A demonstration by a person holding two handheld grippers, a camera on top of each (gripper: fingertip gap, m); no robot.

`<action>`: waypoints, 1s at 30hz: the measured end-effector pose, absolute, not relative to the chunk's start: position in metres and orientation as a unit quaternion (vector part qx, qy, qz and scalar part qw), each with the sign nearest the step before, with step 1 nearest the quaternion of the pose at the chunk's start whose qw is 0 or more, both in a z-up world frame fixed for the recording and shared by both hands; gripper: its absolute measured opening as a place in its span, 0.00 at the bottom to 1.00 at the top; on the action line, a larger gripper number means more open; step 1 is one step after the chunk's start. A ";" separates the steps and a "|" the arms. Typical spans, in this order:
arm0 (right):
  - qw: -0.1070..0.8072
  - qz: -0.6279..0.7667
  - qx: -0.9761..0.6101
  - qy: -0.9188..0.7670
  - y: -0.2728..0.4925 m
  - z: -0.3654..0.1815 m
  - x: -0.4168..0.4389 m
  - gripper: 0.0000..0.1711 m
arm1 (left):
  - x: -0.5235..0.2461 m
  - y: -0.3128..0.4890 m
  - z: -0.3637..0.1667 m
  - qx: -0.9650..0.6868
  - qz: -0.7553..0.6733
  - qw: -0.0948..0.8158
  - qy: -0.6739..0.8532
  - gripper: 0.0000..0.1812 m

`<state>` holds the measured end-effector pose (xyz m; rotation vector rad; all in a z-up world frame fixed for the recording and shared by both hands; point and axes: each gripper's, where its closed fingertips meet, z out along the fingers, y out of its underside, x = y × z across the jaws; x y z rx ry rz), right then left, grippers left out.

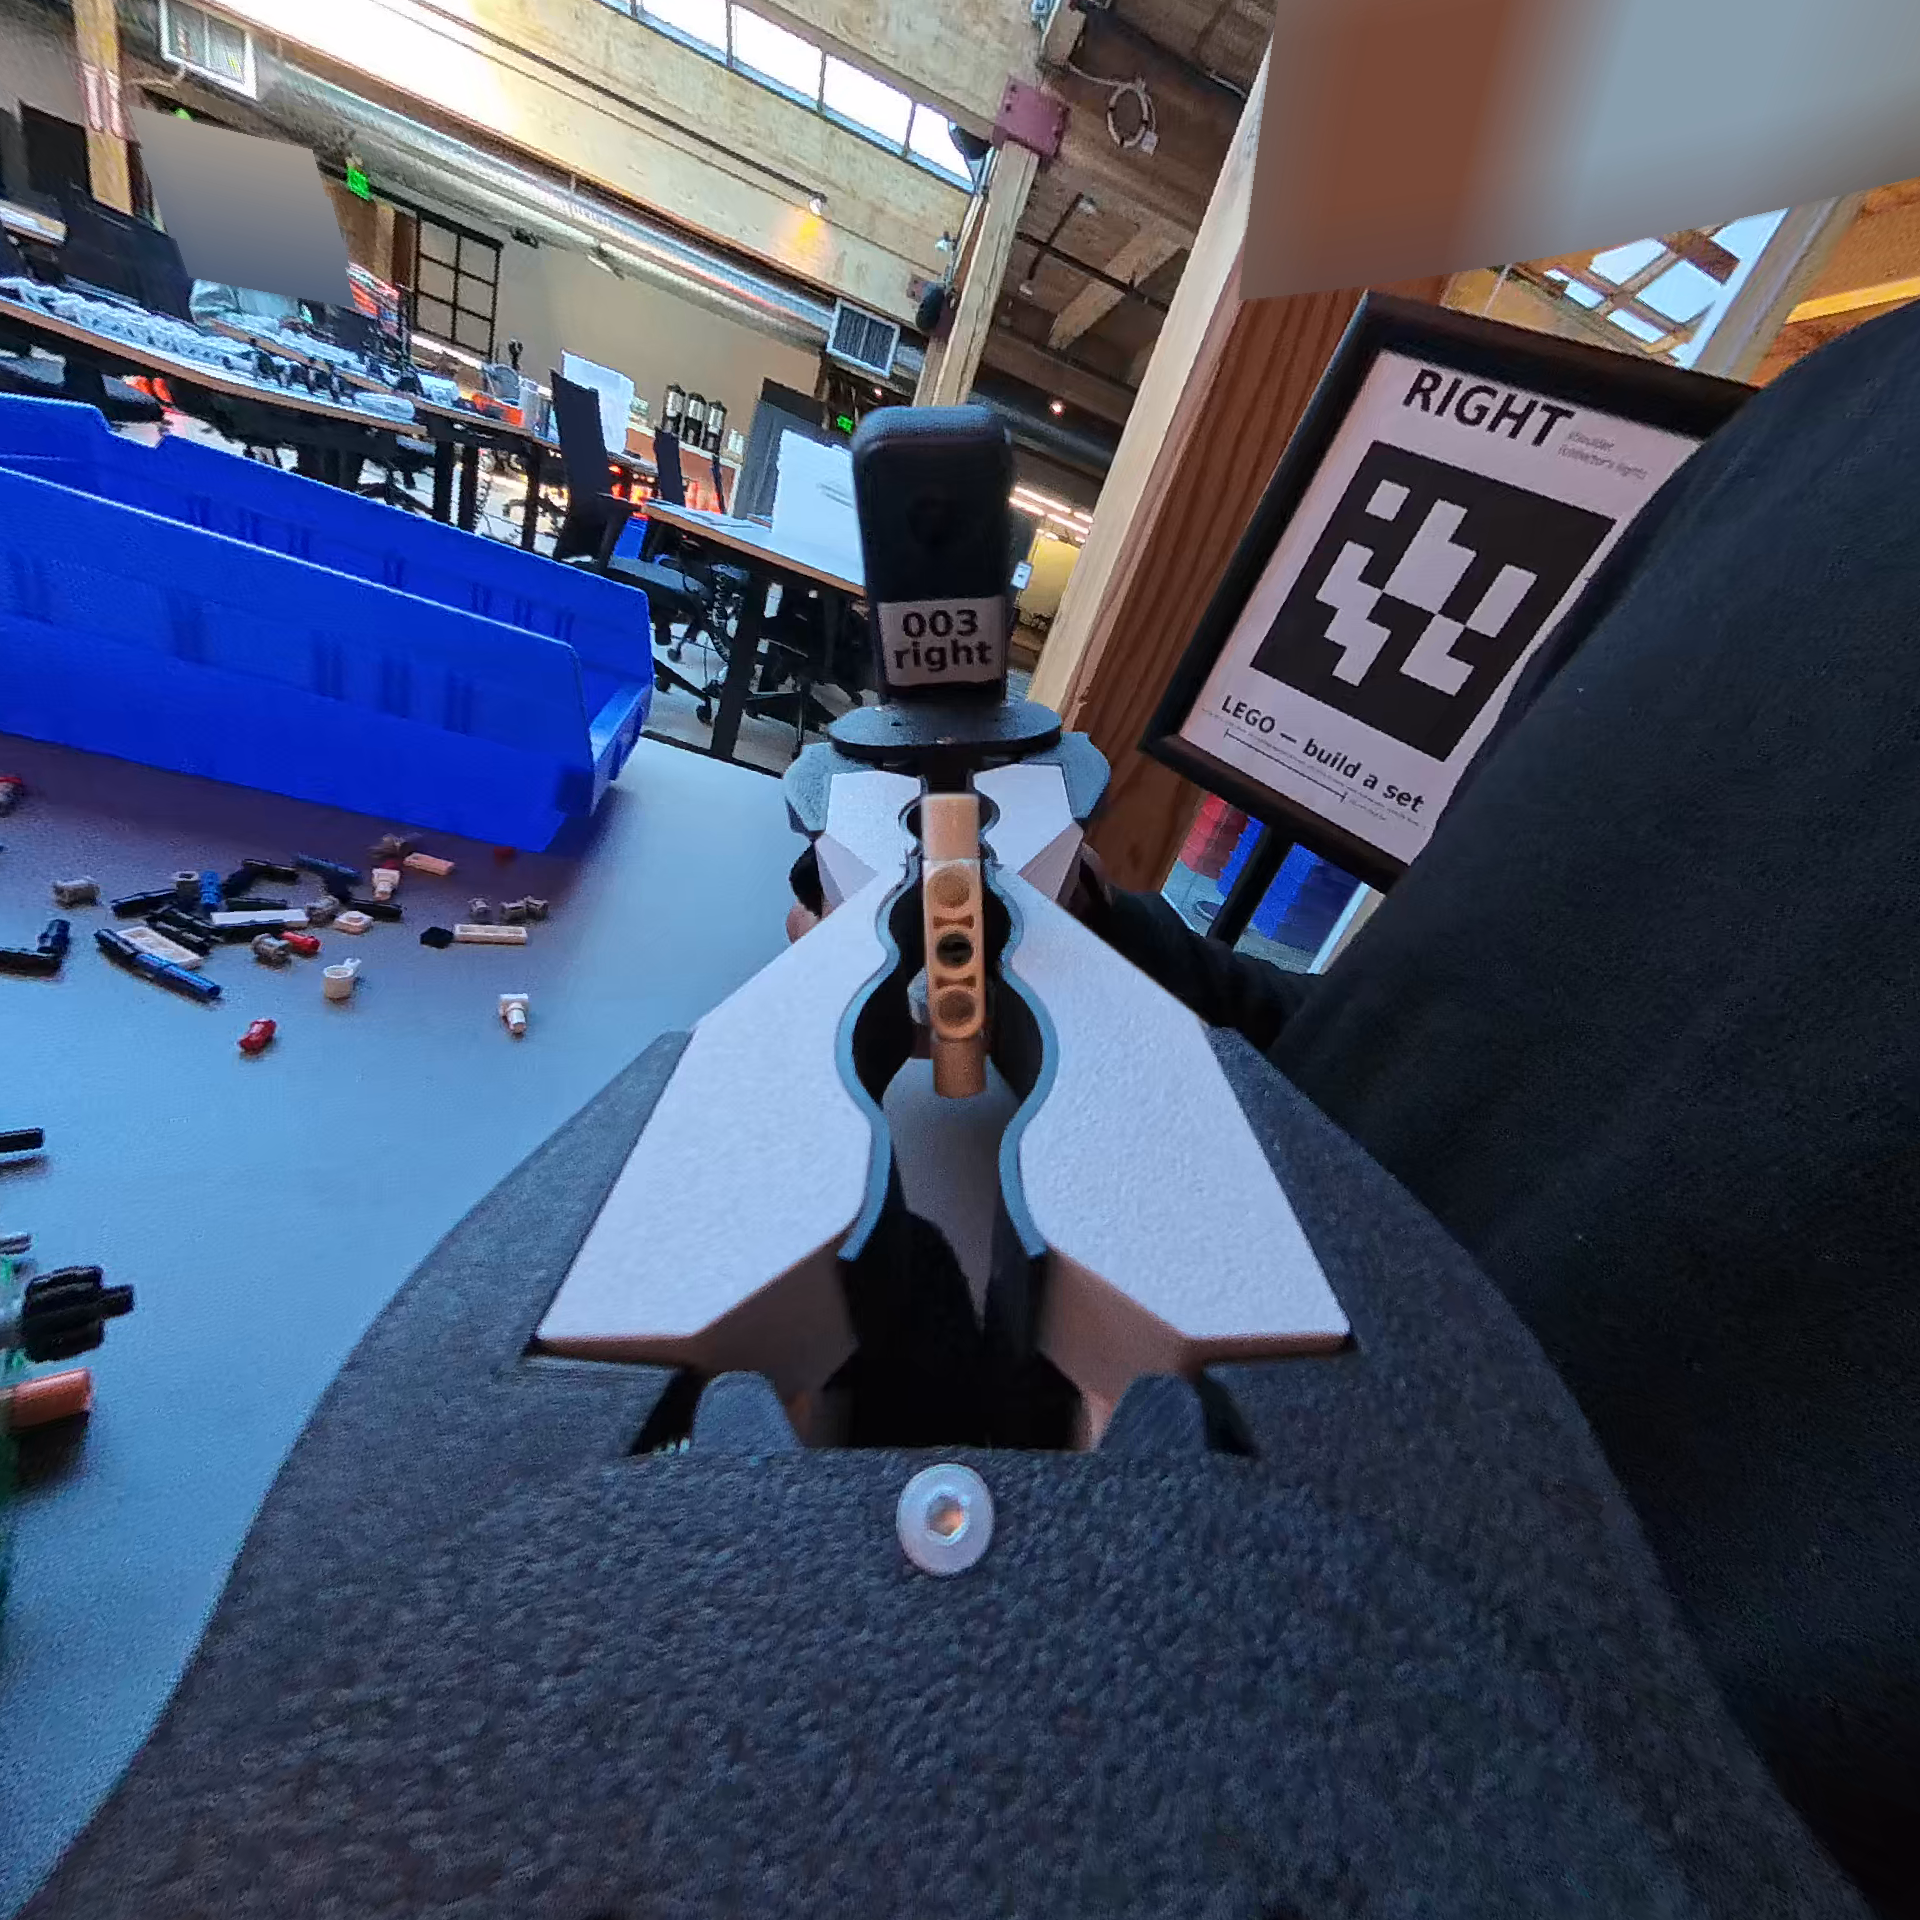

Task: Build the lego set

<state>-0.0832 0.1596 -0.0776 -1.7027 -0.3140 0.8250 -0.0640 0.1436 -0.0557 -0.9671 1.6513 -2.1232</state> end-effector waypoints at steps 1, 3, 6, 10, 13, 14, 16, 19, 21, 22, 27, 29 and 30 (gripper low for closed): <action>0.564 0.364 -0.729 -0.135 0.158 -0.079 -0.086 0.04 | -0.065 0.143 -0.057 -0.334 -0.735 0.138 0.574 0.04; 0.554 0.362 -0.736 -0.145 0.157 -0.083 -0.088 0.04 | -0.067 0.142 -0.060 -0.335 -0.731 0.135 0.579 0.04; 0.544 0.362 -0.741 -0.153 0.156 -0.087 -0.091 0.04 | -0.066 0.138 -0.063 -0.338 -0.728 0.131 0.582 0.05; 0.544 0.363 -0.741 -0.152 0.157 -0.089 -0.092 0.04 | -0.066 0.137 -0.064 -0.341 -0.727 0.133 0.581 0.04; 0.541 0.362 -0.744 -0.153 0.157 -0.091 -0.091 0.04 | -0.065 0.138 -0.064 -0.346 -0.731 0.135 0.573 0.04; 0.542 0.360 -0.744 -0.153 0.157 -0.092 -0.090 0.04 | -0.064 0.140 -0.062 -0.348 -0.735 0.136 0.566 0.04; 0.542 0.363 -0.743 -0.151 0.157 -0.093 -0.090 0.04 | -0.064 0.141 -0.062 -0.349 -0.739 0.132 0.561 0.04; 0.541 0.359 -0.745 -0.152 0.157 -0.094 -0.090 0.04 | -0.065 0.142 -0.063 -0.350 -0.735 0.134 0.565 0.04; 0.544 0.367 -0.740 -0.151 0.158 -0.092 -0.091 0.04 | -0.064 0.143 -0.062 -0.352 -0.736 0.135 0.563 0.05; 0.543 0.366 -0.741 -0.151 0.158 -0.092 -0.091 0.04 | -0.065 0.143 -0.063 -0.351 -0.734 0.135 0.565 0.04; 0.544 0.367 -0.739 -0.151 0.156 -0.090 -0.091 0.04 | -0.068 0.140 -0.068 -0.347 -0.723 0.139 0.582 0.04; 0.540 0.368 -0.742 -0.150 0.156 -0.090 -0.091 0.04 | -0.068 0.140 -0.067 -0.345 -0.719 0.147 0.585 0.03; 0.537 0.369 -0.743 -0.153 0.155 -0.090 -0.092 0.04 | -0.069 0.139 -0.067 -0.345 -0.720 0.146 0.585 0.04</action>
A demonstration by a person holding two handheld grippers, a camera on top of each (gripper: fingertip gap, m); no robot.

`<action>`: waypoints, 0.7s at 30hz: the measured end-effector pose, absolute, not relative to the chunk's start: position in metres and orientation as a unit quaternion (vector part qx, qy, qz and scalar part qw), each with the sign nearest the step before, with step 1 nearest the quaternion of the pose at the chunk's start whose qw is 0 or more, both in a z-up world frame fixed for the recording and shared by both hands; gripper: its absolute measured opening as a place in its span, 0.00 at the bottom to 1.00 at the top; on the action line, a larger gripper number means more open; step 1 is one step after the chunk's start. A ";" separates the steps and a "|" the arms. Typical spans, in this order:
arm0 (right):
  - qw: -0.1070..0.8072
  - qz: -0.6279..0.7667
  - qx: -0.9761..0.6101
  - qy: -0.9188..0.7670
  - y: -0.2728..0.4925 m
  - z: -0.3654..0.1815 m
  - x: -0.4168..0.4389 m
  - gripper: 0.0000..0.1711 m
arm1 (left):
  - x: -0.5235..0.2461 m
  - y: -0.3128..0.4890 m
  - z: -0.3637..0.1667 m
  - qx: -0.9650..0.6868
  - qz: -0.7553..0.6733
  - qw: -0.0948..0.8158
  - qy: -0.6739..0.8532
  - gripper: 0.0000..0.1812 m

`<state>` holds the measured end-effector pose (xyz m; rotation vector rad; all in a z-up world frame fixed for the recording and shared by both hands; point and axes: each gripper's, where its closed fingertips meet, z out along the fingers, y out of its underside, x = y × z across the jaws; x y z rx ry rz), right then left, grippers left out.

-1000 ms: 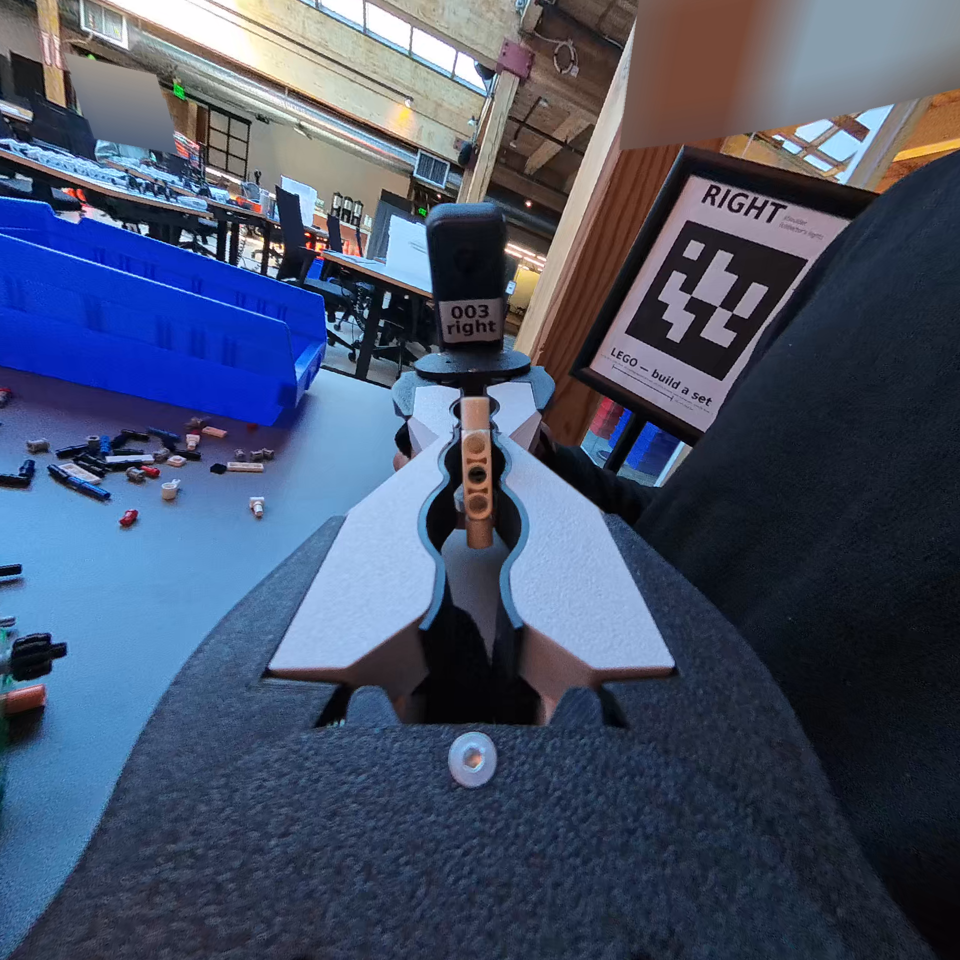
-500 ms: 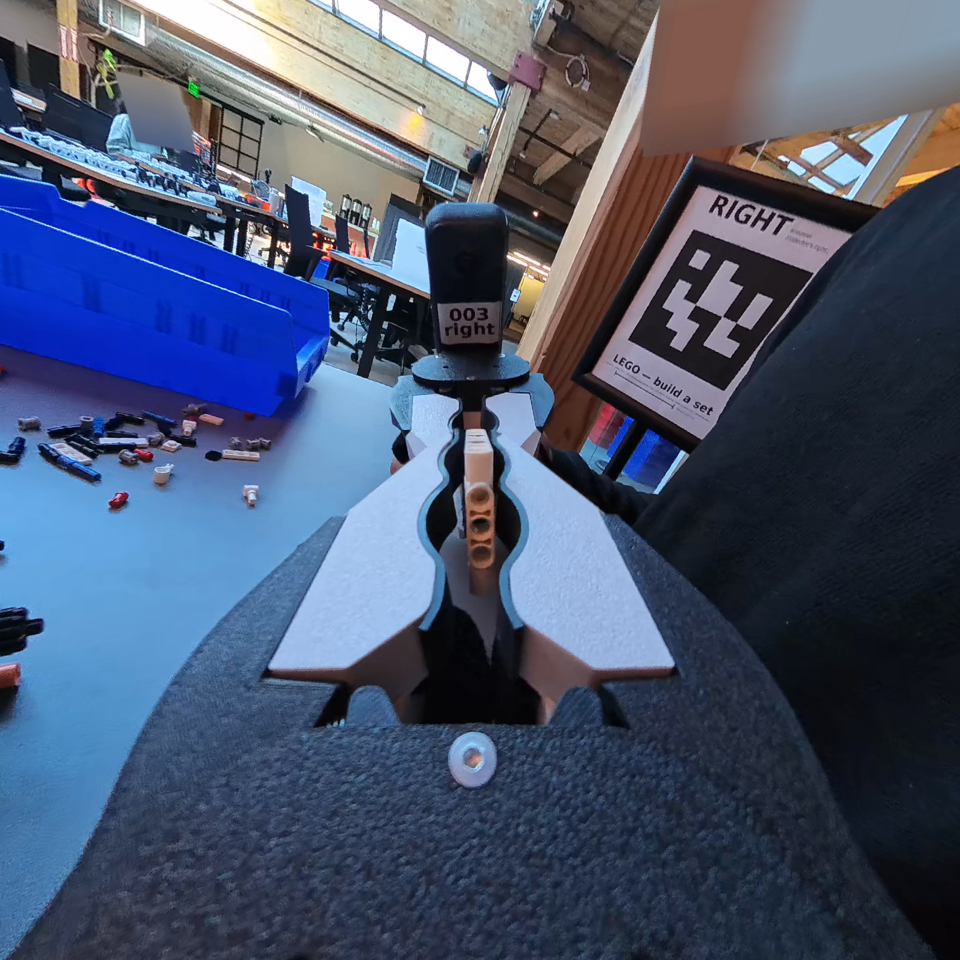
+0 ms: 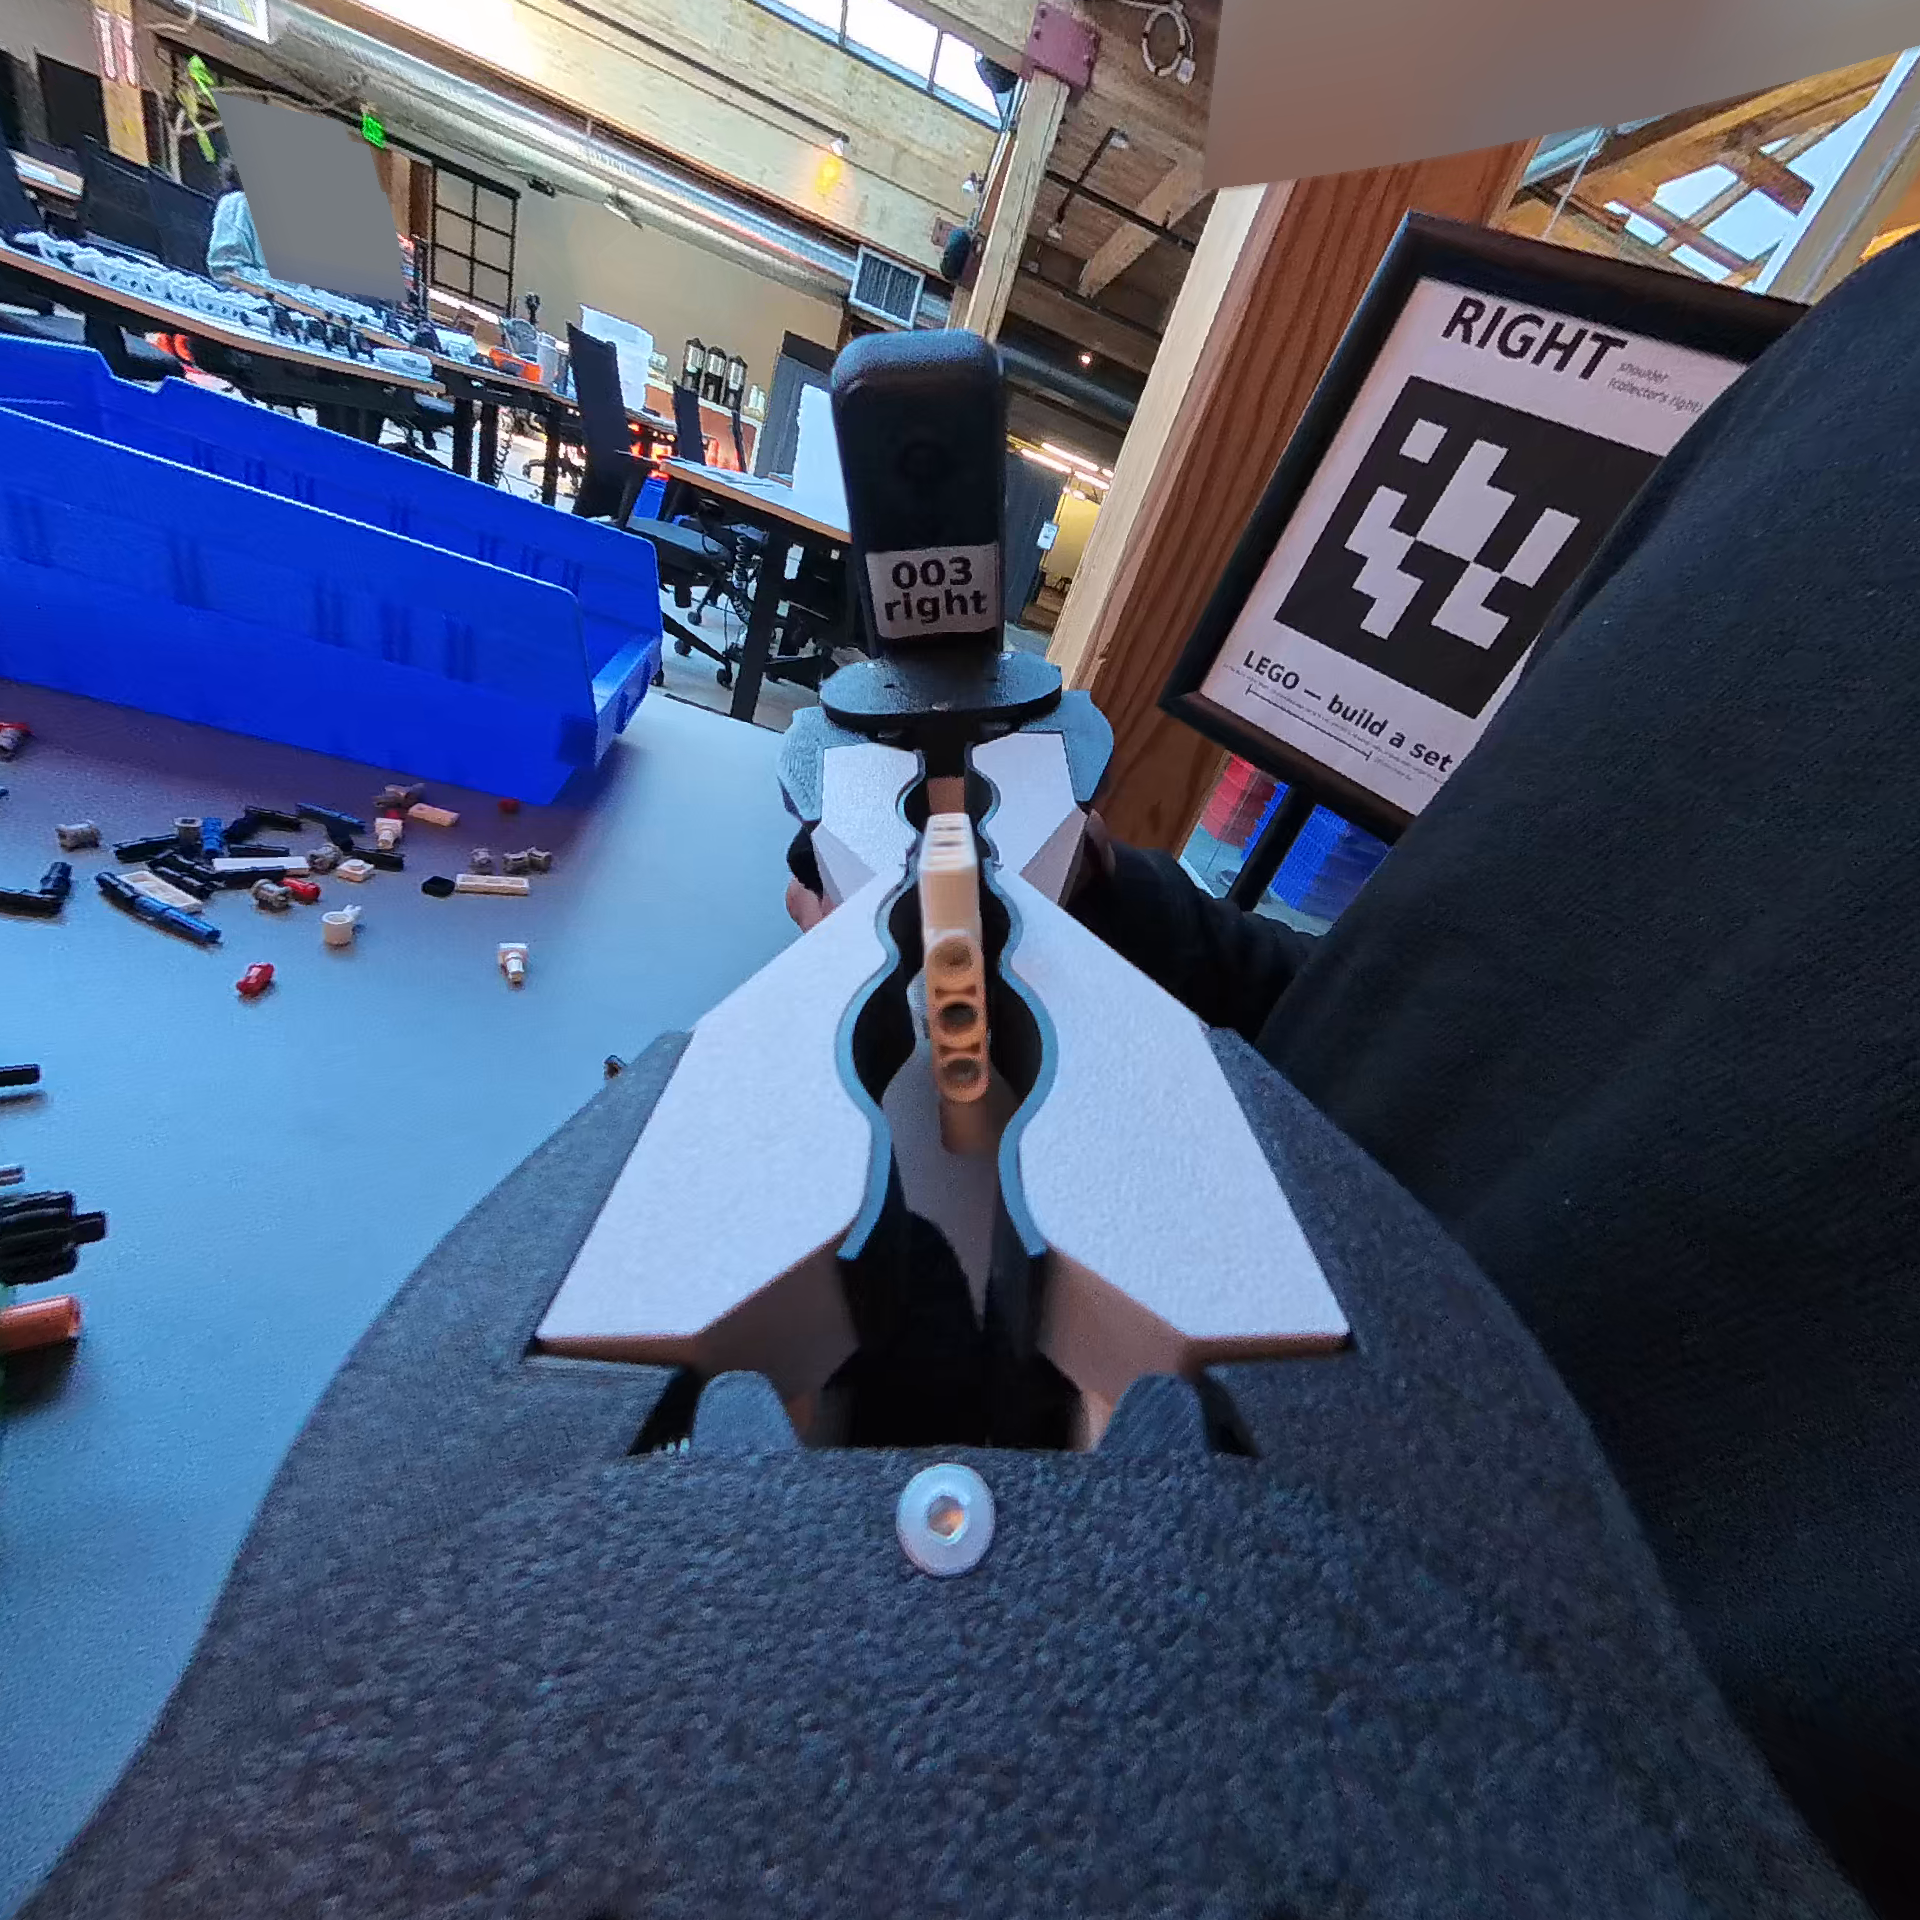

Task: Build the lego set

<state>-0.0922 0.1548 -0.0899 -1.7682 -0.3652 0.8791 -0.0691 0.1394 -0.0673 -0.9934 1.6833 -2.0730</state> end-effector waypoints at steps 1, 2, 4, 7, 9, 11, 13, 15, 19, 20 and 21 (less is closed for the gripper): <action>0.537 0.364 -0.745 -0.155 0.154 -0.090 -0.092 0.04 | -0.069 0.139 -0.068 -0.347 -0.721 0.146 0.582 0.03; 0.535 0.360 -0.748 -0.155 0.154 -0.091 -0.091 0.04 | -0.069 0.139 -0.068 -0.348 -0.722 0.146 0.580 0.04; 0.536 0.360 -0.748 -0.152 0.154 -0.091 -0.092 0.04 | -0.069 0.139 -0.068 -0.349 -0.727 0.143 0.573 0.04; 0.539 0.363 -0.746 -0.147 0.155 -0.090 -0.092 0.04 | -0.069 0.140 -0.067 -0.349 -0.729 0.149 0.570 0.04; 0.538 0.361 -0.747 -0.148 0.155 -0.091 -0.093 0.04 | -0.069 0.141 -0.066 -0.350 -0.730 0.151 0.568 0.04; 0.538 0.361 -0.748 -0.147 0.156 -0.091 -0.094 0.04 | -0.069 0.141 -0.066 -0.349 -0.731 0.151 0.566 0.04; 0.537 0.360 -0.748 -0.148 0.156 -0.091 -0.094 0.04 | -0.069 0.141 -0.065 -0.349 -0.733 0.152 0.564 0.04; 0.536 0.361 -0.748 -0.149 0.155 -0.091 -0.094 0.04 | -0.070 0.142 -0.063 -0.348 -0.736 0.153 0.560 0.04; 0.540 0.366 -0.744 -0.145 0.156 -0.089 -0.095 0.04 | -0.071 0.143 -0.061 -0.350 -0.741 0.151 0.553 0.03; 0.543 0.364 -0.744 -0.140 0.157 -0.089 -0.094 0.04 | -0.070 0.145 -0.061 -0.352 -0.739 0.158 0.553 0.03; 0.547 0.357 -0.745 -0.134 0.158 -0.088 -0.093 0.04 | -0.070 0.147 -0.061 -0.353 -0.735 0.166 0.554 0.03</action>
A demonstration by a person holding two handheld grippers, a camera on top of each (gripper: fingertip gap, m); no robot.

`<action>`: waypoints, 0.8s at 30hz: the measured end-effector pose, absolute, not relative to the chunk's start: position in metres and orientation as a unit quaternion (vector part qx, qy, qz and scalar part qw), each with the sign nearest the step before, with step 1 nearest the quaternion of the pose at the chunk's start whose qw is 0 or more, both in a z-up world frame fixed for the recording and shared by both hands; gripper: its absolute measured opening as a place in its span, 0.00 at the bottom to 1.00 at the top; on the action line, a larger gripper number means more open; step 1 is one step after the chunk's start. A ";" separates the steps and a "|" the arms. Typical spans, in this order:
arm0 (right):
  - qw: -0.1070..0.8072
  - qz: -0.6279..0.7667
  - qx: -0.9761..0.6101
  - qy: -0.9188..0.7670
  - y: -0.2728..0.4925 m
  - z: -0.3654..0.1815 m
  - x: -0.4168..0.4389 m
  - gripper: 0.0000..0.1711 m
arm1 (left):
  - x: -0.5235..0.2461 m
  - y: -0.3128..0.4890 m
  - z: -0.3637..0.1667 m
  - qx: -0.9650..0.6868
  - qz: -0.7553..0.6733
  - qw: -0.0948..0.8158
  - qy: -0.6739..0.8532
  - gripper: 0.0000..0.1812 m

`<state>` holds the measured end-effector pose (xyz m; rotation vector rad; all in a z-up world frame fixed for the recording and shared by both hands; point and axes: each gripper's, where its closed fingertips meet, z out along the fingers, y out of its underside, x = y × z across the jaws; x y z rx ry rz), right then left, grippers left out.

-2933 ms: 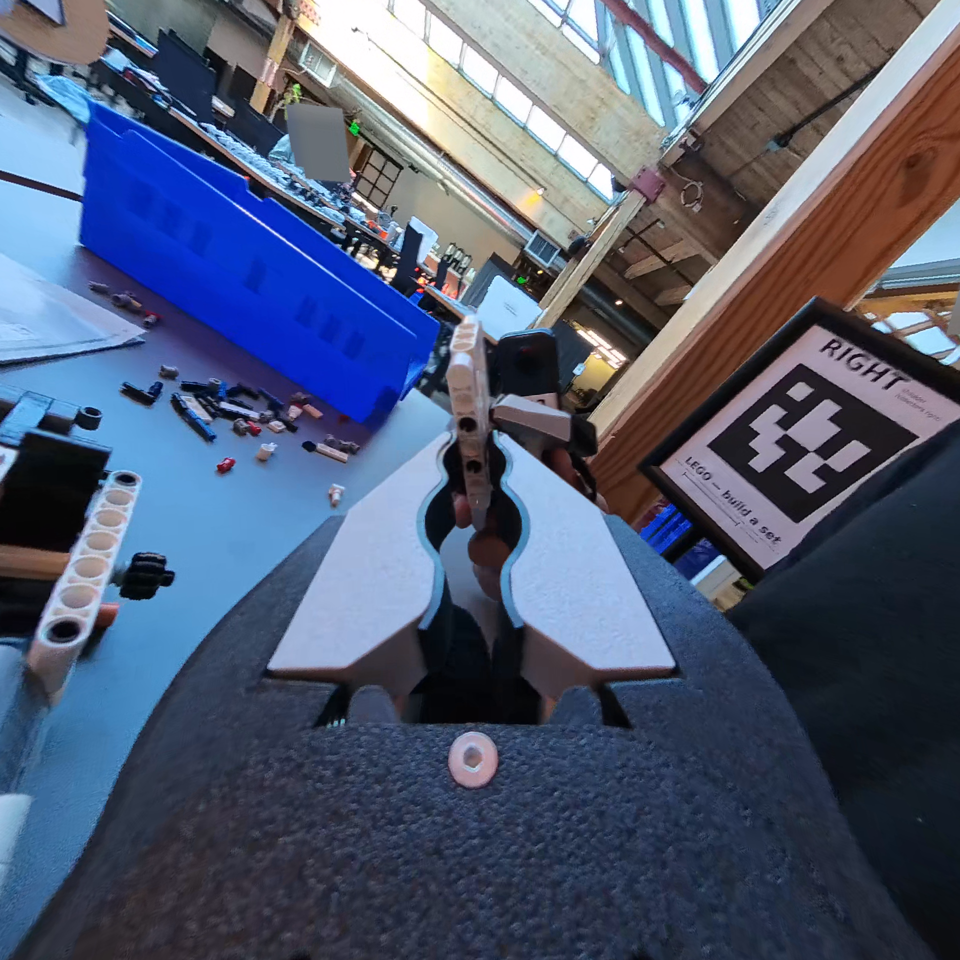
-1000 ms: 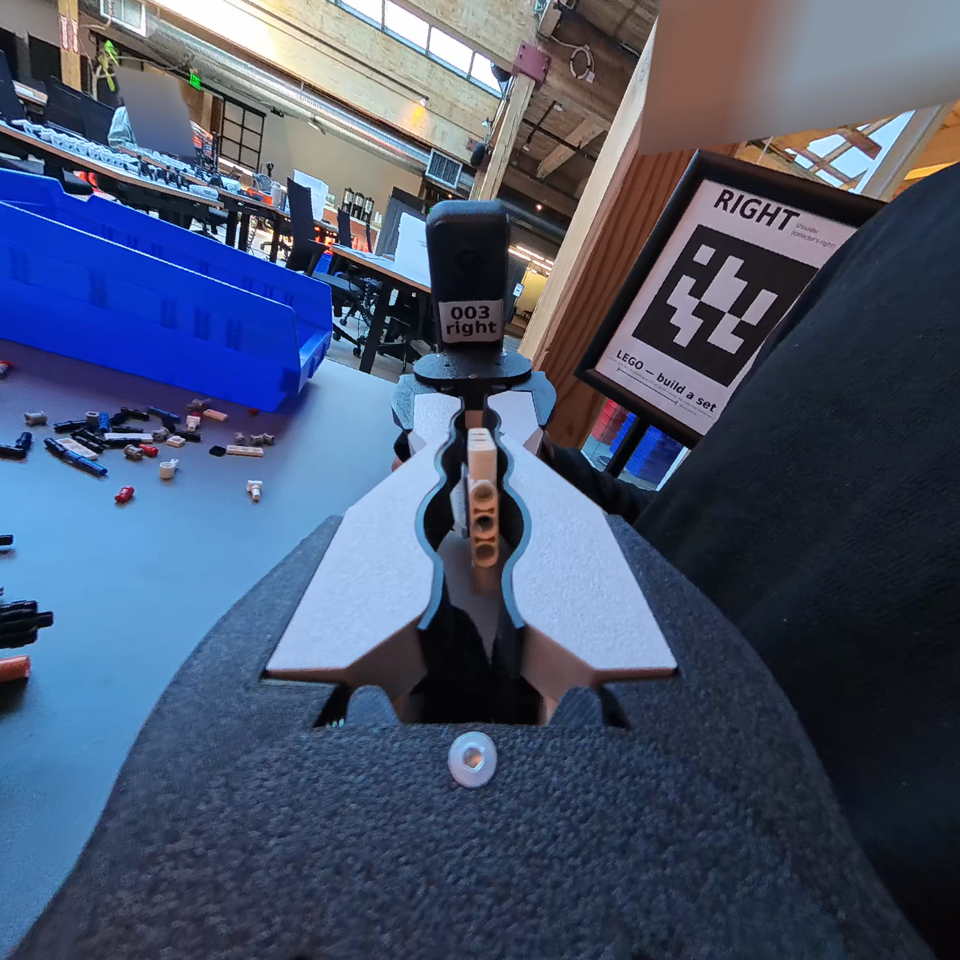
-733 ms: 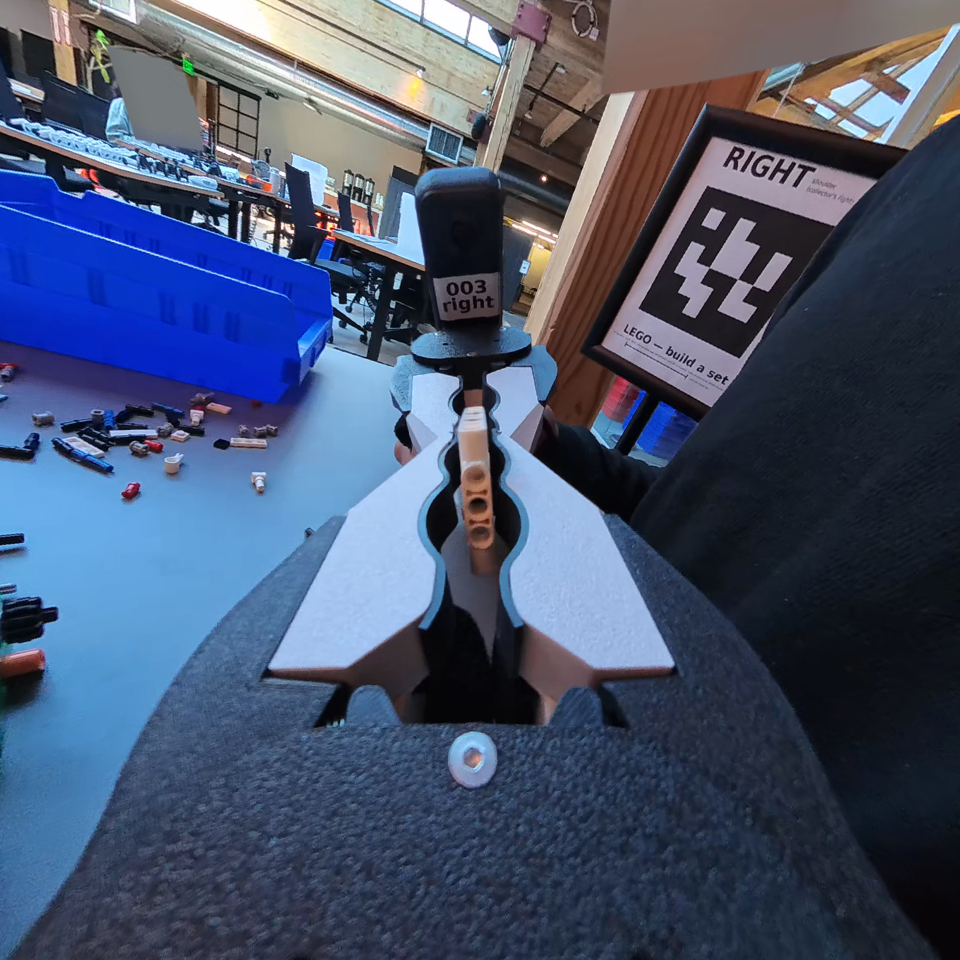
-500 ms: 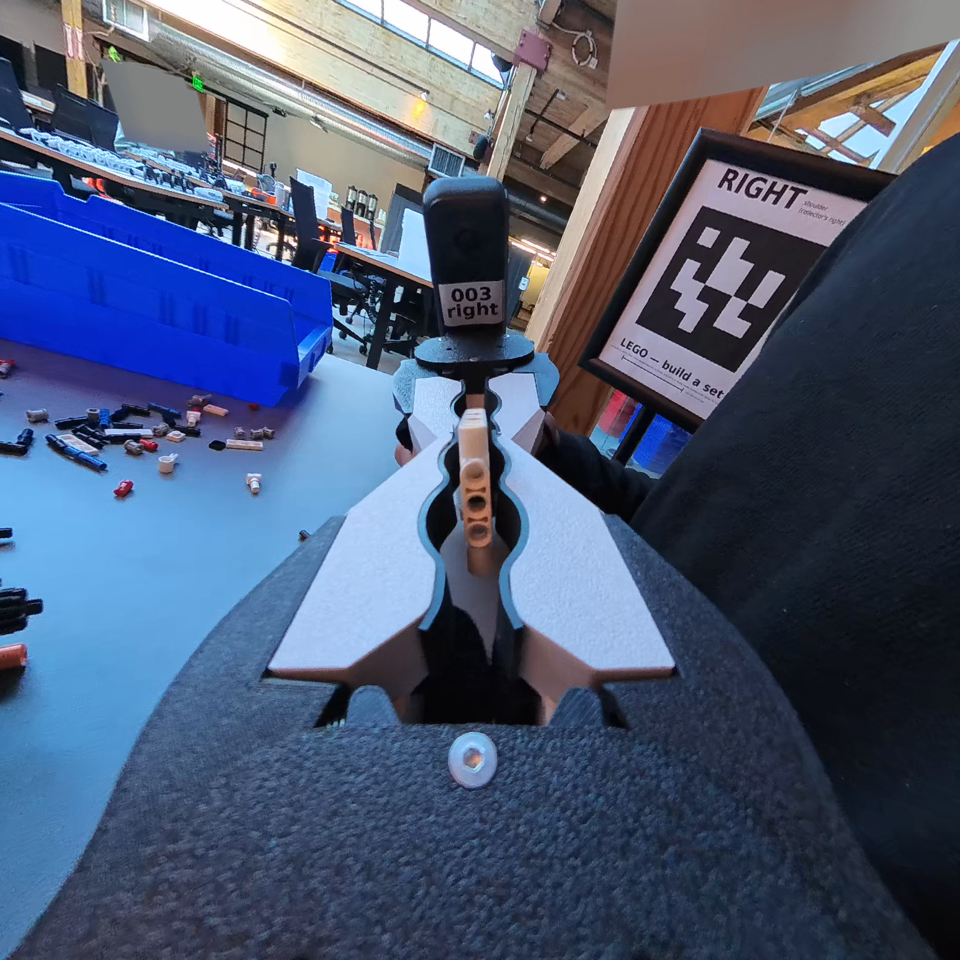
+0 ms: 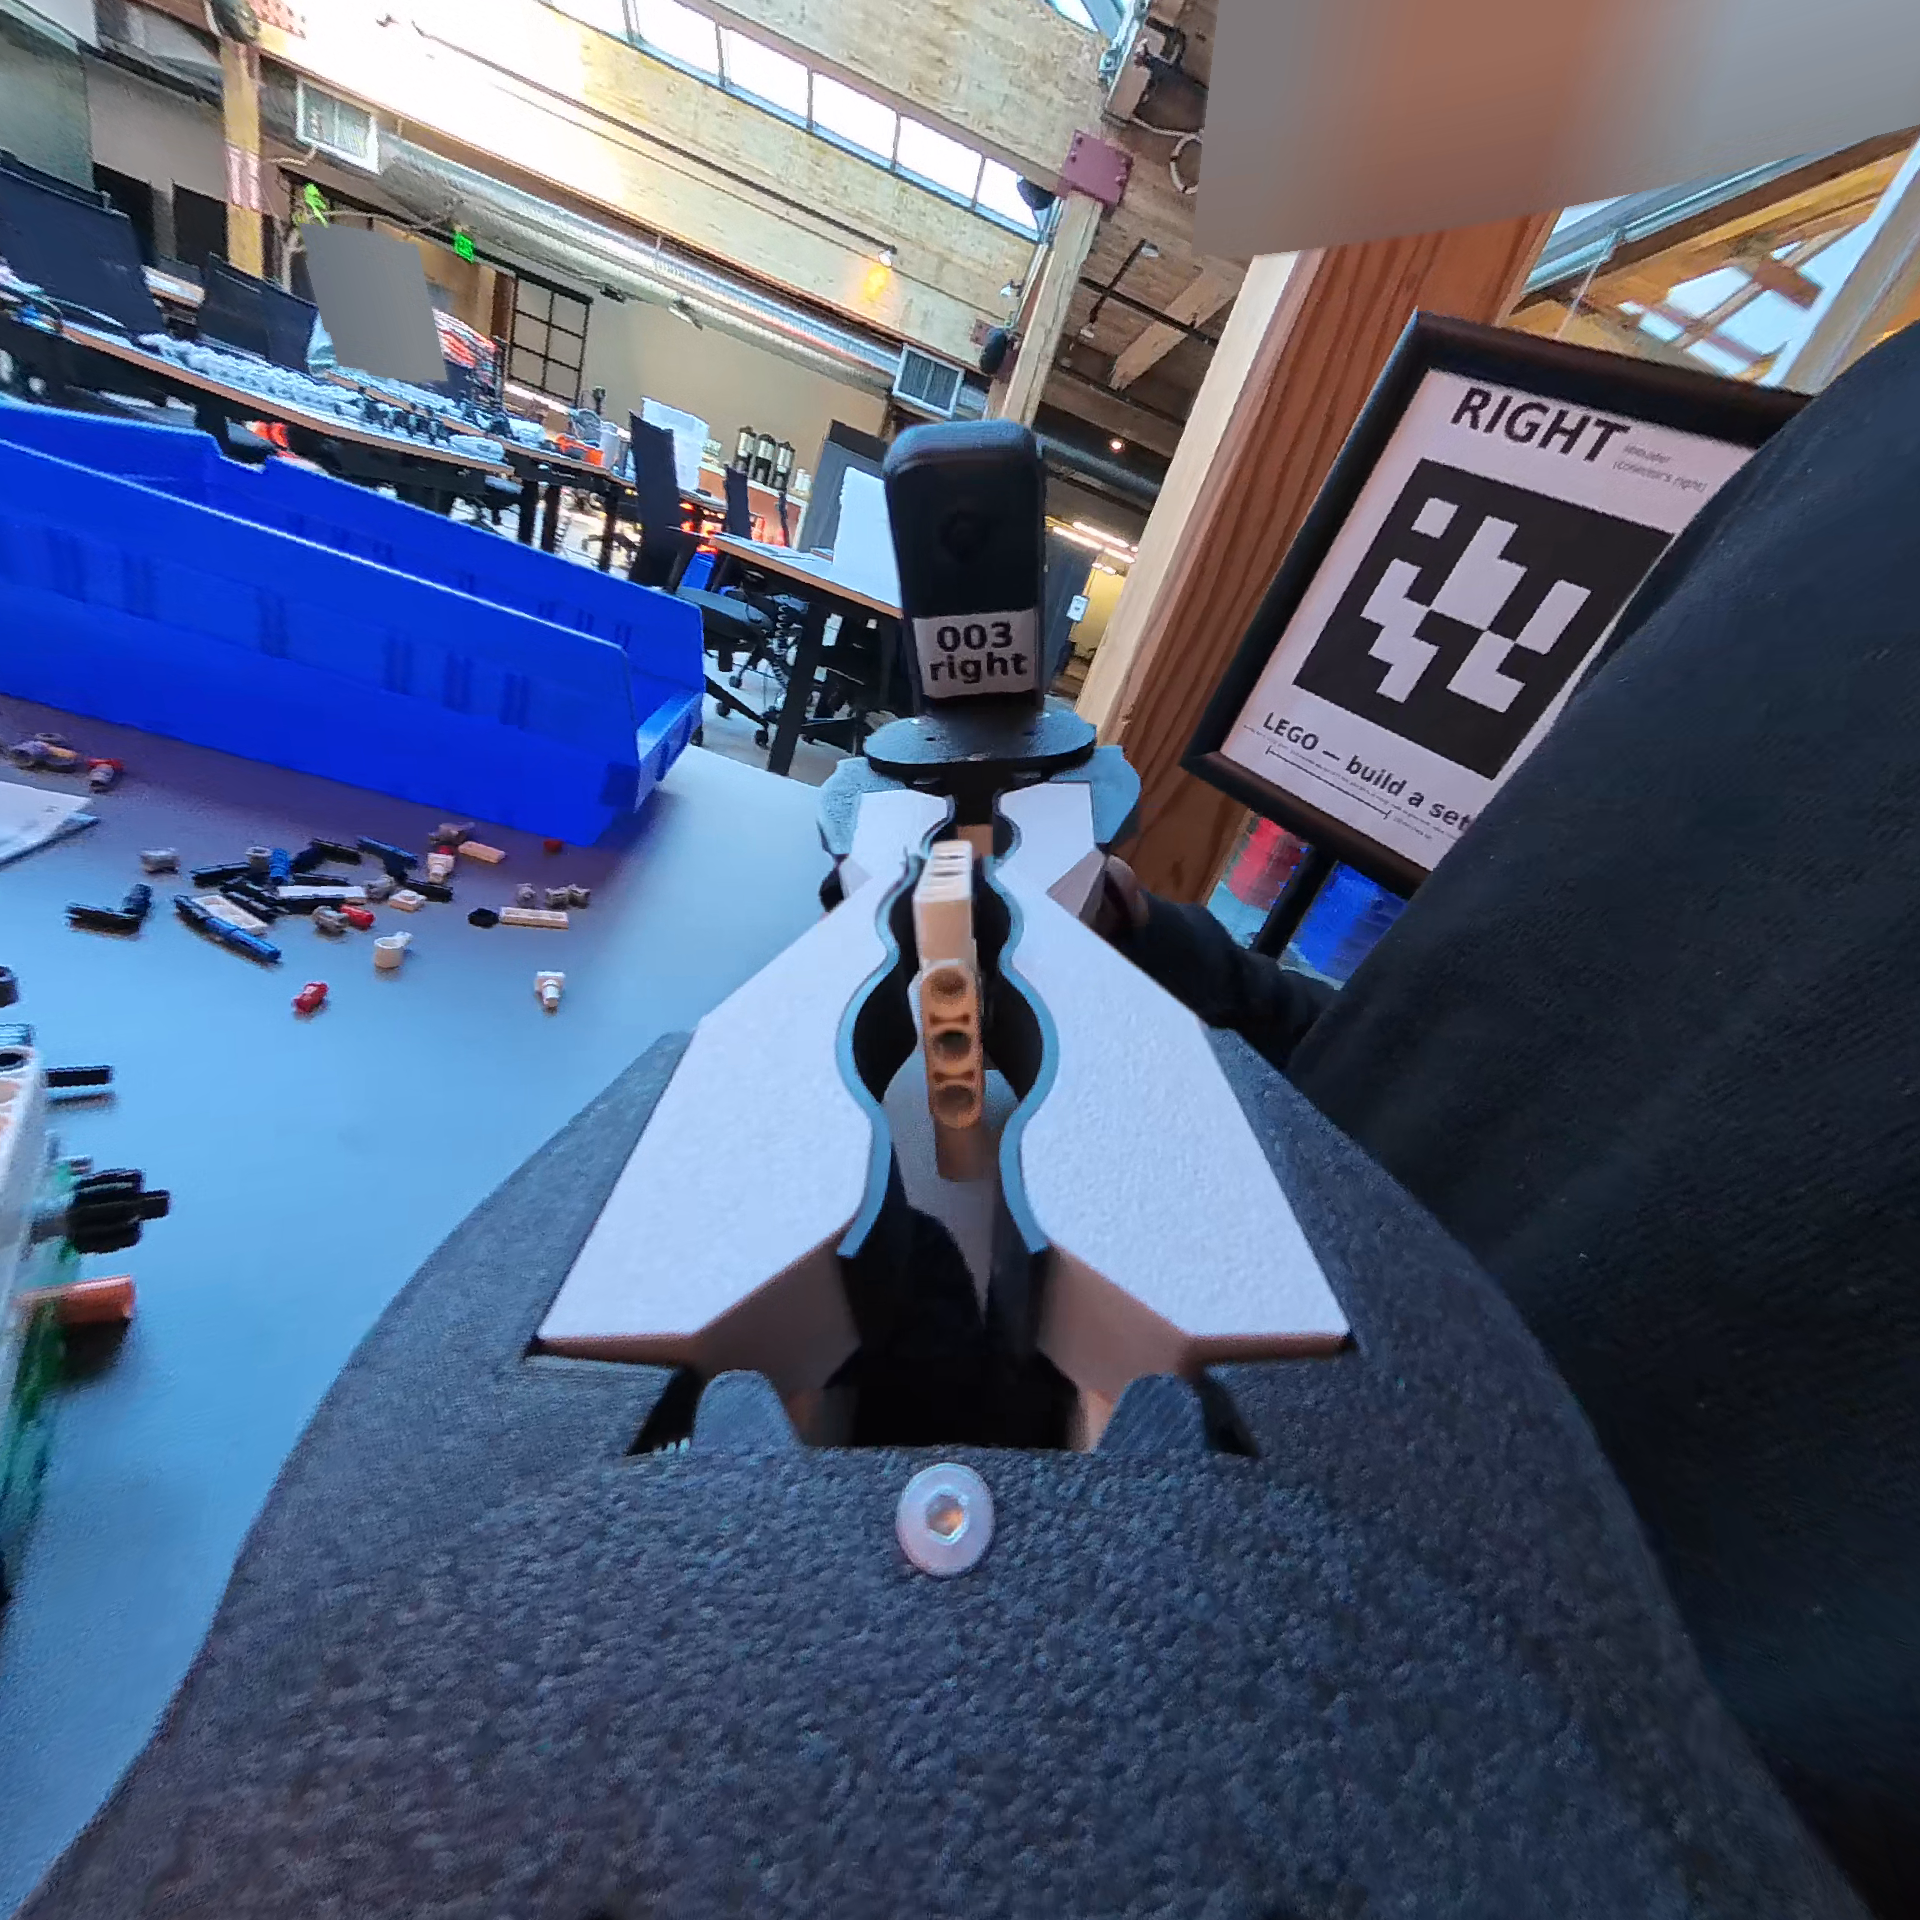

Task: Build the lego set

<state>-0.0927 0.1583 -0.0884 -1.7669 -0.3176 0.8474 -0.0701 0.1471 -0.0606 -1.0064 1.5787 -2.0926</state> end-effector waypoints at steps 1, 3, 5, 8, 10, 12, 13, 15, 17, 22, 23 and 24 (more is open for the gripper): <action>0.546 0.346 -0.752 -0.129 0.158 -0.089 -0.091 0.04 | -0.070 0.151 -0.059 -0.355 -0.732 0.175 0.554 0.03; 0.537 0.291 -0.786 -0.098 0.157 -0.099 -0.076 0.13 | -0.069 0.168 -0.057 -0.370 -0.722 0.204 0.548 0.03; 0.506 0.193 -0.840 -0.041 0.154 -0.122 -0.047 0.13 | -0.069 0.185 -0.060 -0.391 -0.702 0.231 0.549 0.03; 0.454 0.025 -0.889 0.050 0.139 -0.155 -0.002 0.12 | -0.067 0.198 -0.073 -0.414 -0.673 0.255 0.557 0.04; 0.450 -0.009 -0.889 0.089 0.134 -0.163 0.003 0.11 | -0.067 0.195 -0.079 -0.422 -0.667 0.249 0.560 0.04; 0.443 -0.019 -0.888 0.119 0.133 -0.171 0.003 0.11 | -0.068 0.190 -0.080 -0.416 -0.660 0.258 0.570 0.03; 0.439 -0.024 -0.889 0.126 0.134 -0.174 0.003 0.11 | -0.068 0.187 -0.081 -0.412 -0.655 0.263 0.576 0.03; 0.420 -0.037 -0.896 0.139 0.135 -0.181 0.006 0.10 | -0.068 0.184 -0.083 -0.408 -0.650 0.264 0.584 0.03; 0.409 -0.041 -0.900 0.142 0.138 -0.187 0.007 0.08 | -0.069 0.182 -0.081 -0.404 -0.652 0.263 0.585 0.03; 0.402 -0.039 -0.904 0.141 0.140 -0.191 0.008 0.06 | -0.076 0.185 -0.079 -0.401 -0.656 0.267 0.581 0.03; 0.402 -0.042 -0.904 0.137 0.141 -0.191 0.008 0.06 | -0.077 0.185 -0.080 -0.402 -0.654 0.268 0.582 0.04; 0.401 -0.047 -0.906 0.131 0.143 -0.191 0.009 0.05 | -0.078 0.185 -0.081 -0.403 -0.650 0.270 0.584 0.04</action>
